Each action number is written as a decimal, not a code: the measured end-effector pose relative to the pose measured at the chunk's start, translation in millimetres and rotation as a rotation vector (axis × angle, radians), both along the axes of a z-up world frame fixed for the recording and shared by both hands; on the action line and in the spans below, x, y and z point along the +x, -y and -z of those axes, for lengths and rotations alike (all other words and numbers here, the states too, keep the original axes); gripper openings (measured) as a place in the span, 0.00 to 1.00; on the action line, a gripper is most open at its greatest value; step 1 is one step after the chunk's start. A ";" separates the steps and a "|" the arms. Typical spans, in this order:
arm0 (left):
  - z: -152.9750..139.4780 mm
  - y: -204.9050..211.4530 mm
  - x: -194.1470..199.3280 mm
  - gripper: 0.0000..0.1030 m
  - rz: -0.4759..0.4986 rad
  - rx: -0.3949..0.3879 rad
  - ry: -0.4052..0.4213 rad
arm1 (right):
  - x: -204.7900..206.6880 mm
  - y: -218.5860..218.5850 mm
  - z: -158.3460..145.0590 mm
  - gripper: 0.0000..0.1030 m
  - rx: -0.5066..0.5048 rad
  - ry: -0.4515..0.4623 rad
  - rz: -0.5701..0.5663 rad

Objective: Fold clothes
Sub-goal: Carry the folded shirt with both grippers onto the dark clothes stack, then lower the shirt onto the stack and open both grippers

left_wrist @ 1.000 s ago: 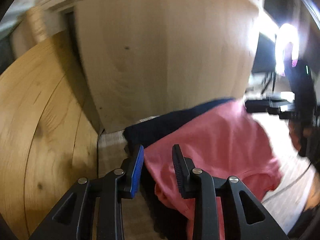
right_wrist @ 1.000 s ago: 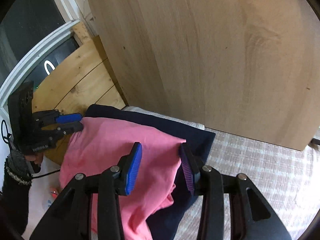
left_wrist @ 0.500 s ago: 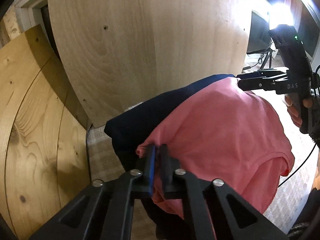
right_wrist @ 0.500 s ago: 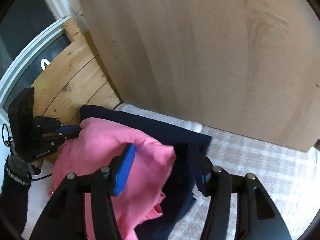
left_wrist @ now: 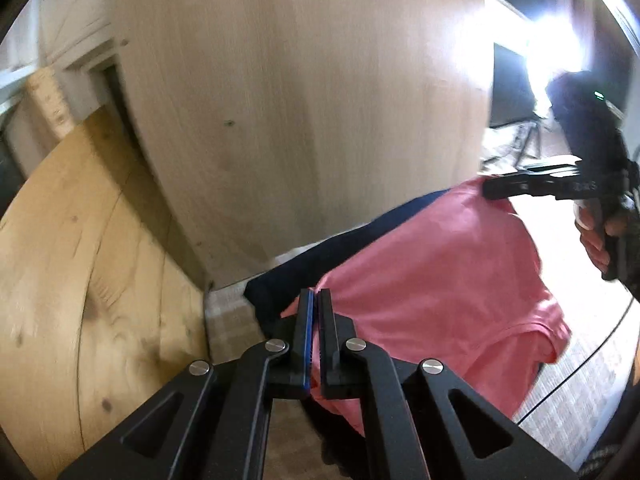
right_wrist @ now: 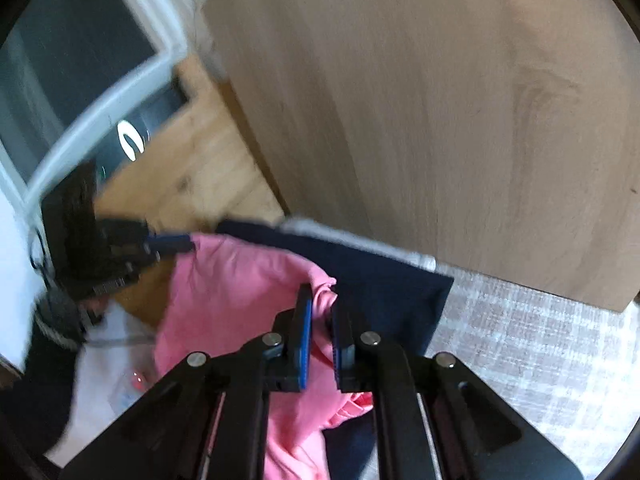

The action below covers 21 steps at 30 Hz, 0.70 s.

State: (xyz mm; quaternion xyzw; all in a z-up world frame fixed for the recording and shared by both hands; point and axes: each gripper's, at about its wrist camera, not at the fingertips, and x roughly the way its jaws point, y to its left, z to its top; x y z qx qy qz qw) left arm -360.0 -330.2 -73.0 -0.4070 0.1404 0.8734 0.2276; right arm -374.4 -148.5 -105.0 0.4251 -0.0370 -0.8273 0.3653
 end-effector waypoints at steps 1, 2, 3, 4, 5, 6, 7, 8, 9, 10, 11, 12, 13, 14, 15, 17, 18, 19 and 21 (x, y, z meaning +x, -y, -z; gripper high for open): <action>2.7 -2.7 -2.8 0.03 0.015 -0.023 0.012 | -1.2 3.8 3.1 0.12 0.031 -0.002 -0.002; 5.4 -5.3 -5.6 0.06 0.029 -0.046 0.023 | -2.9 4.7 5.2 0.15 0.041 0.004 0.003; 8.5 -7.6 -7.5 0.07 0.023 -0.084 0.009 | -4.6 5.6 7.3 0.16 0.050 0.010 0.009; 10.8 -8.9 -8.8 0.07 0.023 -0.115 -0.003 | -6.3 6.0 9.3 0.19 0.057 0.017 0.015; 10.7 -8.4 -9.3 0.08 0.029 -0.124 -0.009 | -7.8 2.7 10.5 0.26 0.045 0.026 0.024; 10.7 -8.0 -9.9 0.10 0.035 -0.133 -0.016 | -8.9 -0.2 11.8 0.29 0.031 0.036 0.025; 10.5 -6.4 -9.4 0.11 0.046 -0.122 -0.015 | -9.0 -2.0 12.4 0.35 0.024 0.041 0.026; 10.4 -4.7 -8.8 0.16 0.058 -0.110 -0.015 | -9.9 -2.5 13.0 0.36 0.026 0.040 0.033; 12.0 -2.4 -7.0 0.22 0.069 -0.098 -0.007 | -10.9 -4.5 13.6 0.36 0.029 0.034 0.038; 17.8 -3.0 -9.3 0.24 0.077 -0.108 0.011 | -11.4 -6.0 14.2 0.36 0.032 0.029 0.042; 23.0 -2.9 -11.0 0.24 0.079 -0.122 0.021 | -8.2 -4.2 14.7 0.37 0.030 0.028 0.036; 27.5 -3.3 -13.0 0.25 0.082 -0.132 0.031 | -9.3 -2.5 16.9 0.38 0.032 0.030 0.030; 34.6 -3.7 -15.4 0.25 0.085 -0.139 0.045 | -10.6 -0.8 19.0 0.43 0.036 0.031 0.025; 38.3 -4.1 -17.0 0.25 0.086 -0.139 0.055 | -12.5 1.7 21.3 0.44 0.053 0.029 0.022; 41.4 -4.9 -18.6 0.24 0.089 -0.136 0.065 | -14.3 4.6 23.7 0.44 0.070 0.027 0.018; 47.3 -6.9 -20.9 0.23 0.090 -0.130 0.072 | -17.7 11.2 30.4 0.44 0.089 0.030 -0.003; 48.1 -6.5 -21.9 0.23 0.089 -0.123 0.076 | -18.8 12.4 33.6 0.44 0.085 0.037 -0.005; 48.3 -5.6 -23.4 0.21 0.086 -0.105 0.087 | -19.9 13.4 36.6 0.44 0.079 0.045 -0.008; 48.6 -2.6 -25.5 0.08 0.080 -0.065 0.111 | -20.8 9.2 36.3 0.40 0.016 0.068 -0.009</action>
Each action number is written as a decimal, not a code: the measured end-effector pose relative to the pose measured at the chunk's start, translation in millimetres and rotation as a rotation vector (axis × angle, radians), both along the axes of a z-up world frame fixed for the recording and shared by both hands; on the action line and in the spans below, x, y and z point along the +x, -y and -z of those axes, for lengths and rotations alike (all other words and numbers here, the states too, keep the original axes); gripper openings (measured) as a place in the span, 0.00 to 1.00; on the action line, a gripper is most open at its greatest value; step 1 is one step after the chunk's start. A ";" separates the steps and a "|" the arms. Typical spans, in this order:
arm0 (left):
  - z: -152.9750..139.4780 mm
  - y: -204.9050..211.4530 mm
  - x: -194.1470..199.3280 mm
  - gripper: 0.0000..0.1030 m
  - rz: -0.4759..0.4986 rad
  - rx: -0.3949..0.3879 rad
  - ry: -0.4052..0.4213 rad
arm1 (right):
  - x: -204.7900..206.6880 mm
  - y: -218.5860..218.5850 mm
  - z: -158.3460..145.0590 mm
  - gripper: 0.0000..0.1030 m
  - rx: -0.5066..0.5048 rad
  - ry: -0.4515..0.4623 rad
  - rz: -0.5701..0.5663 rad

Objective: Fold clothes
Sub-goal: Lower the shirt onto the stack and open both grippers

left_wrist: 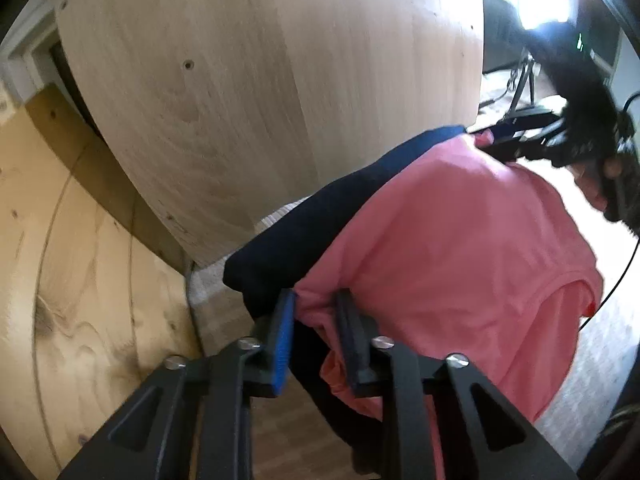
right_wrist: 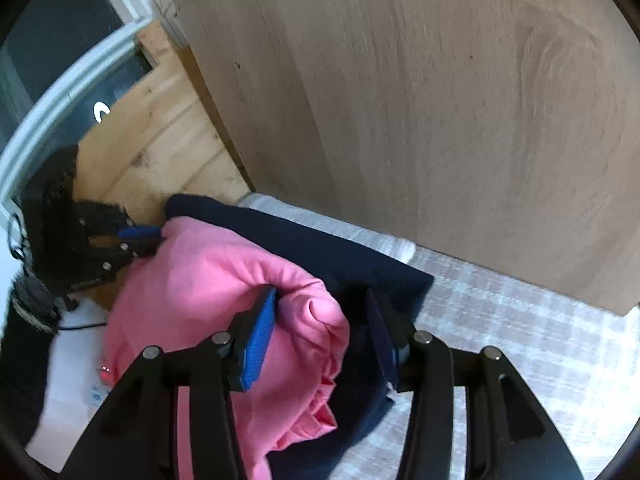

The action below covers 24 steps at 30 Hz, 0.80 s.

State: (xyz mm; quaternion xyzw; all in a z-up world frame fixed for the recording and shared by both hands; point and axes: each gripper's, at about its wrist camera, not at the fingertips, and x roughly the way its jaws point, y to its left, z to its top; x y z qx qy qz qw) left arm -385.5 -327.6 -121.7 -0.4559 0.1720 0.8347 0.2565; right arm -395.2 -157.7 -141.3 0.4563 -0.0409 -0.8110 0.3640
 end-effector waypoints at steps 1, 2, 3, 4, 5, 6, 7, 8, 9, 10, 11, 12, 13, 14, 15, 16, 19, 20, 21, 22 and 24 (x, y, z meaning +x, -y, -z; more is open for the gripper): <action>-0.5 2.0 0.1 0.08 -0.009 0.023 0.013 | 0.1 -2.7 -1.0 0.20 -0.033 0.012 -0.001; -2.6 4.3 4.7 0.07 -0.021 0.032 0.006 | 1.1 -5.0 -1.4 0.07 -0.060 0.027 -0.008; -3.7 5.0 6.7 0.06 -0.027 0.031 -0.004 | 3.4 -8.2 -4.5 0.07 -0.083 0.031 -0.005; -6.7 5.2 11.2 0.06 -0.040 0.034 -0.015 | 6.8 -11.0 -8.5 0.07 -0.088 0.018 0.002; -10.9 5.8 14.8 0.06 -0.049 0.047 -0.021 | 10.2 -13.7 -13.3 0.06 -0.100 0.003 0.002; -15.0 7.6 17.6 0.06 -0.059 0.062 -0.027 | 13.2 -18.3 -19.9 0.06 -0.125 -0.007 0.006; -20.8 10.0 21.2 0.06 -0.074 0.069 -0.041 | 16.2 -23.0 -26.5 0.06 -0.150 -0.017 0.009; -29.2 12.6 24.8 0.06 -0.090 0.074 -0.060 | 18.8 -27.3 -32.9 0.06 -0.173 -0.027 0.013; -34.6 15.3 25.6 0.05 -0.095 0.085 -0.072 | 19.2 -29.4 -38.6 0.06 -0.183 -0.034 0.016; -45.5 17.2 28.7 0.05 -0.095 0.099 -0.093 | 19.4 -31.2 -43.9 0.06 -0.190 -0.043 0.020; -51.0 17.5 29.2 0.05 -0.089 0.105 -0.103 | 17.9 -29.7 -46.4 0.06 -0.176 -0.057 0.025; -54.2 17.4 28.5 0.05 -0.083 0.102 -0.117 | 15.7 -27.4 -46.0 0.06 -0.161 -0.063 0.032; -54.6 14.8 23.7 0.05 -0.082 0.090 -0.126 | 13.2 -24.9 -43.7 0.06 -0.144 -0.063 0.039; -55.0 12.2 18.9 0.05 -0.082 0.078 -0.135 | 9.4 -23.6 -38.9 0.06 -0.123 -0.061 0.046; -51.5 9.1 12.7 0.05 -0.078 0.066 -0.136 | 4.0 -18.0 -29.2 0.07 -0.077 -0.054 0.038; -40.1 6.1 -5.1 0.06 -0.063 0.044 -0.128 | -1.4 -12.9 -20.0 0.10 -0.033 -0.046 0.031; -10.9 4.7 -22.9 0.08 -0.065 -0.007 -0.050 | -15.7 -12.2 -5.8 0.20 0.042 0.008 0.039; -7.7 7.1 -25.1 0.11 -0.069 -0.010 -0.049 | -16.4 -18.8 -9.8 0.23 0.036 0.009 0.059; -8.7 10.9 -26.5 0.16 -0.078 0.000 -0.054 | -14.9 -28.6 -19.9 0.23 0.010 -0.009 0.087; -16.3 18.6 -23.8 0.19 -0.110 0.007 -0.079 | -11.9 -35.7 -28.7 0.27 -0.006 -0.032 0.104; -29.5 28.6 -15.2 0.19 -0.135 -0.002 -0.122 | -0.2 -48.9 -47.3 0.35 -0.033 -0.073 0.133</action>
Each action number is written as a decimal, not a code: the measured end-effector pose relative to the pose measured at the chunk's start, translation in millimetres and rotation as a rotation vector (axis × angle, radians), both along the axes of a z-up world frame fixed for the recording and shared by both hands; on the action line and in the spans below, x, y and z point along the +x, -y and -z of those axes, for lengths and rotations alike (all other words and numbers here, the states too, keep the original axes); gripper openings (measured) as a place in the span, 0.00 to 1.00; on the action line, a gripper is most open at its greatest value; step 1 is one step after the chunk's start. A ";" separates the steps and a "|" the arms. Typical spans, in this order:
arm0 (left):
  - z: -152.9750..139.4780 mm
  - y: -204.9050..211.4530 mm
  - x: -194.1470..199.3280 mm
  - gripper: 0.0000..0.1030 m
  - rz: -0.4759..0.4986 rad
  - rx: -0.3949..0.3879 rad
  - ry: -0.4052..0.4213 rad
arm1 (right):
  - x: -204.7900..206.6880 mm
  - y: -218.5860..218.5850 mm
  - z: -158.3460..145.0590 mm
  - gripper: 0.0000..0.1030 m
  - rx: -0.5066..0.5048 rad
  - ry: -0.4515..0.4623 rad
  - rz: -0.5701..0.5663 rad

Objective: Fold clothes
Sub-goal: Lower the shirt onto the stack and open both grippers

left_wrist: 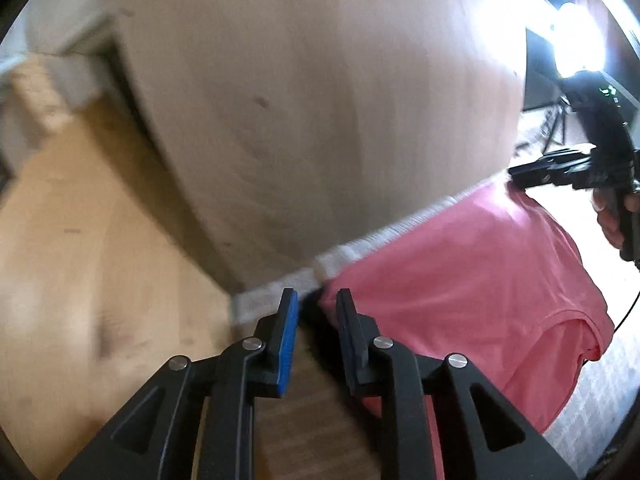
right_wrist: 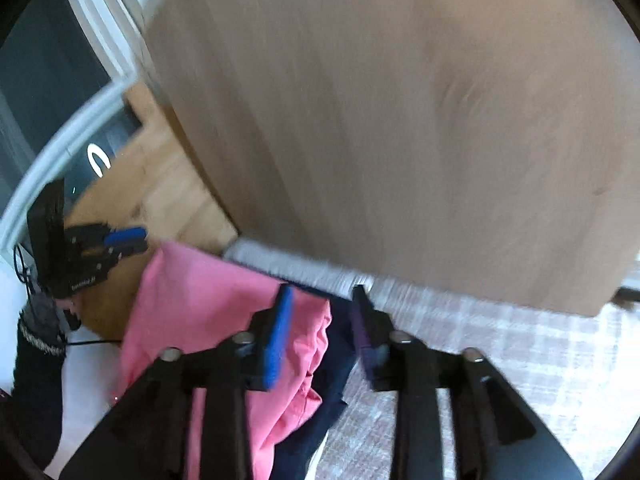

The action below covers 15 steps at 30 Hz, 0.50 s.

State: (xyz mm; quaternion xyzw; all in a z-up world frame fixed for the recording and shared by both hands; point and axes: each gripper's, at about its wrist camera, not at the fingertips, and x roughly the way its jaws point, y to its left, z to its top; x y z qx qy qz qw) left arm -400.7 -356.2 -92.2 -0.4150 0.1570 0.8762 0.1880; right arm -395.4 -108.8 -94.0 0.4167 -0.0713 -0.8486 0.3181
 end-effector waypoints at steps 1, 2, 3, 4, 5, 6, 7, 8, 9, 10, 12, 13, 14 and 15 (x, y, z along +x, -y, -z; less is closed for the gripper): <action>-8.8 6.7 7.1 0.20 -0.012 -0.008 -0.024 | 6.7 -5.9 -9.2 0.35 -0.013 -0.021 0.010; -15.5 12.5 13.2 0.18 -0.035 -0.017 -0.046 | 19.8 -6.6 -17.3 0.35 -0.032 -0.041 -0.008; -21.5 15.8 22.3 0.16 -0.044 -0.012 -0.062 | 32.9 -6.8 -24.8 0.35 -0.048 -0.060 -0.027; -27.3 19.1 37.1 0.16 -0.033 0.022 -0.075 | 45.8 -3.1 -28.1 0.35 -0.041 -0.072 -0.046; -23.3 17.8 44.3 0.16 -0.015 0.049 -0.069 | 58.0 4.1 -27.5 0.35 -0.028 -0.078 -0.069; -19.2 16.5 51.5 0.16 0.003 0.076 -0.063 | 69.5 11.4 -25.9 0.35 -0.014 -0.082 -0.093; -15.2 15.1 58.6 0.17 0.021 0.103 -0.056 | 76.6 19.8 -17.0 0.35 0.011 -0.068 -0.119; -8.8 10.6 62.8 0.19 0.040 0.108 -0.047 | 83.7 28.2 -8.1 0.34 0.035 -0.054 -0.145; -2.3 6.7 64.6 0.19 0.056 0.114 -0.036 | 90.0 36.1 0.8 0.34 0.061 -0.039 -0.170; 9.7 3.2 61.7 0.19 0.070 0.143 -0.003 | 89.9 39.9 10.4 0.34 0.092 -0.017 -0.177; 32.7 1.5 52.0 0.20 0.056 0.134 0.061 | 89.1 35.0 27.8 0.34 0.147 0.043 -0.178; 43.3 3.4 48.2 0.20 0.014 0.067 0.082 | 90.0 26.1 31.4 0.34 0.138 0.078 -0.178; 49.7 8.0 46.6 0.19 -0.018 0.034 0.100 | 92.4 15.2 29.8 0.34 0.115 0.094 -0.175; 50.3 13.0 48.4 0.19 -0.028 0.038 0.103 | 95.3 5.5 23.2 0.34 0.094 0.083 -0.157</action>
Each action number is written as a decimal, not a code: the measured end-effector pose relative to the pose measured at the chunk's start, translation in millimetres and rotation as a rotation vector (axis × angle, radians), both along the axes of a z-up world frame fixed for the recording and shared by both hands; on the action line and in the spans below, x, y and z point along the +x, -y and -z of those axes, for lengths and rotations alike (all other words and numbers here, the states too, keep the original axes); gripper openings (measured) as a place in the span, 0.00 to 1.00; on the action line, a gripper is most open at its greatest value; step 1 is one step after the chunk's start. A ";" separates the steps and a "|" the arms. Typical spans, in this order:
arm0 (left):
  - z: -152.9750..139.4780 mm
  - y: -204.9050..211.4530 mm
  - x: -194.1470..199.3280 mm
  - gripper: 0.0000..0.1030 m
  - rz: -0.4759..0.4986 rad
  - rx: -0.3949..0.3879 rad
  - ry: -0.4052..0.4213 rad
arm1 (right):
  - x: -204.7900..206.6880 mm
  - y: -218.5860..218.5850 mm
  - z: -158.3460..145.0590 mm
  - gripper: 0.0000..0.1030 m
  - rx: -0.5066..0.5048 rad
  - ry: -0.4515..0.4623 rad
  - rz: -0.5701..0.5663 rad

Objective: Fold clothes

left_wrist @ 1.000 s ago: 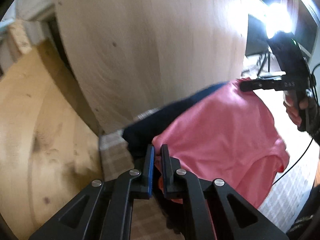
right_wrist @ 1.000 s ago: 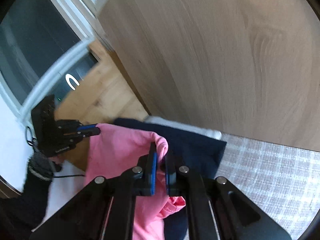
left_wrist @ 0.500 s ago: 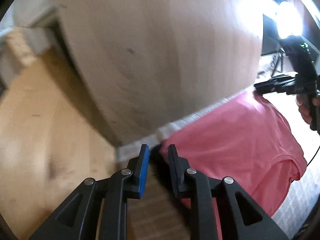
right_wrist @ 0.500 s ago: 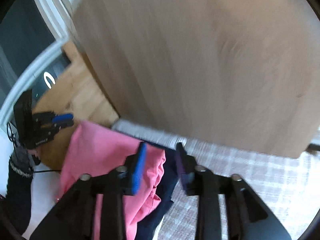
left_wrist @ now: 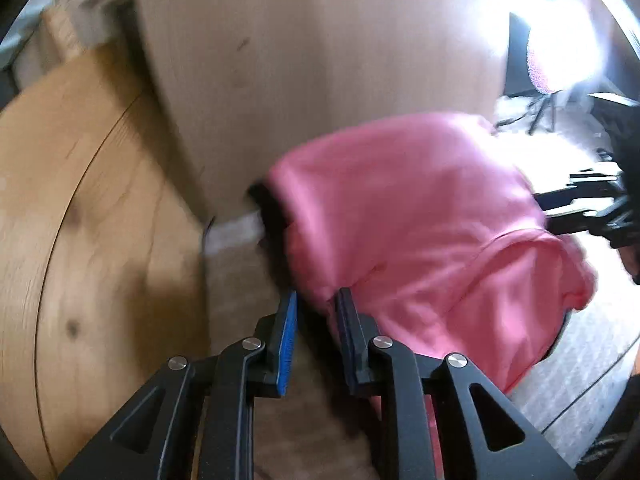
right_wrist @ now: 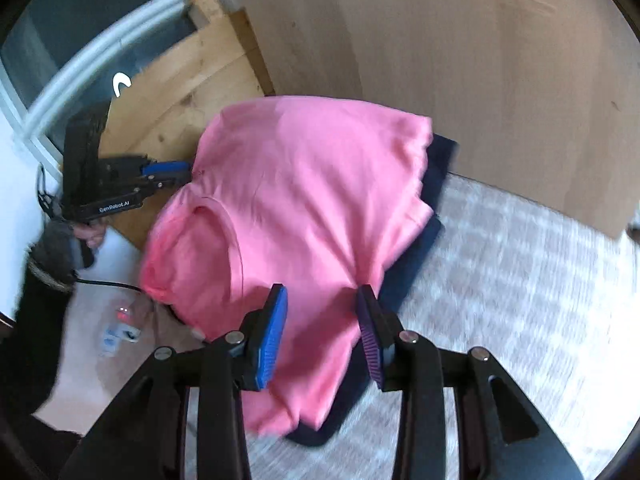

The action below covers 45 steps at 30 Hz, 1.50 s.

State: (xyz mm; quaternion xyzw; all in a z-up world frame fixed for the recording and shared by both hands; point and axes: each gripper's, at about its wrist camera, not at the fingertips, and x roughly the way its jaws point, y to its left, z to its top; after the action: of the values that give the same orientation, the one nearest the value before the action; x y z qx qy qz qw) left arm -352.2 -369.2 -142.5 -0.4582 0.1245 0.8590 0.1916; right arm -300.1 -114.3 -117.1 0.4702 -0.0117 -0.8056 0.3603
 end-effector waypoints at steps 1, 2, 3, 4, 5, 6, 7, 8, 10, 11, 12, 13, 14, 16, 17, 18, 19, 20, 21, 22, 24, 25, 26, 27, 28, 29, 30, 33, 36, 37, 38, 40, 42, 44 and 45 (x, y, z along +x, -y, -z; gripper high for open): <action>-7.9 5.8 6.6 0.19 -0.013 0.018 -0.025 | 2.9 -9.7 -6.6 0.34 -0.021 -0.011 0.019; -15.9 11.6 13.2 0.19 -0.026 0.035 -0.050 | 5.7 -18.4 -13.1 0.34 -0.042 -0.020 0.037; -23.8 17.4 19.8 0.19 -0.039 0.053 -0.075 | 7.3 -19.5 -17.8 0.34 -0.067 -0.025 0.045; -30.9 17.6 26.2 0.18 -0.044 0.055 -0.099 | 8.9 -20.7 -22.6 0.34 -0.091 -0.030 0.053; -33.9 15.2 31.2 0.16 -0.033 0.061 -0.110 | 11.0 -20.8 -26.3 0.34 -0.111 -0.034 0.058; -36.8 12.8 36.3 0.16 -0.023 0.068 -0.121 | 17.6 -13.8 -22.6 0.34 -0.101 -0.035 0.043; -36.8 6.6 44.0 0.16 0.005 0.082 -0.122 | 24.2 -6.8 -18.8 0.34 -0.091 -0.035 0.027; -33.1 1.7 46.4 0.16 0.028 0.087 -0.111 | 30.8 0.2 -15.0 0.34 -0.081 -0.035 0.012; -18.3 -10.5 50.9 0.20 0.073 0.086 -0.079 | 44.2 9.7 -0.6 0.34 -0.039 0.005 -0.025; -11.0 -14.1 57.1 0.20 0.076 0.070 -0.060 | 50.7 11.4 8.3 0.34 -0.013 0.038 -0.042; -0.1 -15.3 54.2 0.20 0.074 0.038 -0.037 | 55.3 3.7 10.2 0.34 -0.010 0.049 -0.030; 9.2 -12.5 56.0 0.20 0.047 0.003 -0.019 | 59.9 -4.4 11.6 0.34 -0.010 0.059 -0.018; 18.5 -9.6 57.9 0.20 0.021 -0.033 -0.001 | 63.7 -15.6 9.1 0.34 -0.032 0.065 0.002; 11.8 -1.7 69.6 0.18 -0.013 0.022 -0.020 | 67.9 -35.9 2.2 0.34 -0.073 0.059 0.058; 7.8 -3.3 76.4 0.18 -0.016 0.029 -0.038 | 68.2 -41.8 0.3 0.34 -0.079 0.054 0.079; 1.7 -6.9 83.5 0.18 -0.012 0.026 -0.059 | 66.4 -41.9 0.7 0.34 -0.072 0.043 0.093; -2.2 -17.1 92.2 0.18 0.022 0.031 -0.072 | 64.5 -42.1 1.1 0.34 -0.065 0.033 0.106; -6.0 -27.4 100.8 0.18 0.055 0.037 -0.085 | 63.0 -41.6 1.5 0.30 -0.058 0.022 0.117; -10.5 -39.6 108.0 0.19 0.093 0.056 -0.082 | 63.5 -36.1 3.0 0.24 -0.052 0.011 0.105; -15.1 -51.9 115.1 0.20 0.130 0.075 -0.079 | 64.1 -31.0 4.3 0.16 -0.045 0.000 0.093; -10.1 -70.8 122.0 0.22 0.165 0.089 -0.066 | 68.3 -17.6 8.9 0.15 -0.009 -0.026 0.053; -4.0 -77.1 119.6 0.22 0.166 0.108 -0.038 | 70.4 -7.8 12.5 0.15 0.022 -0.038 0.027; 2.1 -83.4 117.3 0.22 0.166 0.128 -0.010 | 72.9 1.1 16.4 0.15 0.055 -0.048 0.002; 6.6 -82.1 115.7 0.23 0.141 0.122 0.003 | 78.2 3.2 22.6 0.15 0.110 -0.043 -0.013; 11.2 -80.8 114.1 0.24 0.115 0.117 0.015 | 83.6 5.2 28.8 0.15 0.165 -0.037 -0.028; 18.3 -74.9 114.1 0.28 0.068 0.076 0.028 | 89.1 5.5 33.9 0.15 0.211 -0.031 -0.038; 25.5 -68.9 114.2 0.28 0.020 0.035 0.040 | 95.9 -7.1 31.6 0.15 0.197 -0.018 -0.011; 28.6 -39.0 135.4 0.28 -0.103 0.060 0.084 | 114.3 -44.7 16.9 0.17 0.137 -0.001 0.103; 10.9 -21.5 171.2 0.35 -0.193 0.104 0.042 | 136.7 -76.2 -3.8 0.43 0.051 -0.014 0.232; 3.9 -17.9 184.4 0.39 -0.218 0.125 0.025 | 143.2 -81.3 -8.5 0.56 0.036 -0.021 0.257; -1.6 -17.6 194.0 0.48 -0.228 0.151 0.012 | 149.4 -85.5 -12.5 0.58 0.028 -0.030 0.275; -9.8 -24.5 206.4 0.57 -0.234 0.187 -0.010 | 165.2 -84.9 -20.9 0.58 0.023 -0.060 0.294; -19.1 -30.7 220.1 0.58 -0.238 0.190 -0.028 | 174.9 -77.1 -25.6 0.58 0.066 -0.078 0.298; -28.0 -35.3 232.9 0.62 -0.254 0.195 -0.038 | 184.2 -69.3 -31.1 0.58 0.133 -0.102 0.304; -30.9 -38.0 236.6 0.67 -0.262 0.200 -0.039 | 191.6 -67.5 -30.7 0.58 0.141 -0.109 0.296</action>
State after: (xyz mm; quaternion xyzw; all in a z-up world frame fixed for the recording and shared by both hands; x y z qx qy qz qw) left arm -115.7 -331.1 -111.6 -0.4325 -0.0189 0.8934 0.1201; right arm -108.4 -46.8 -86.4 0.4430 -0.0045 -0.8731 0.2038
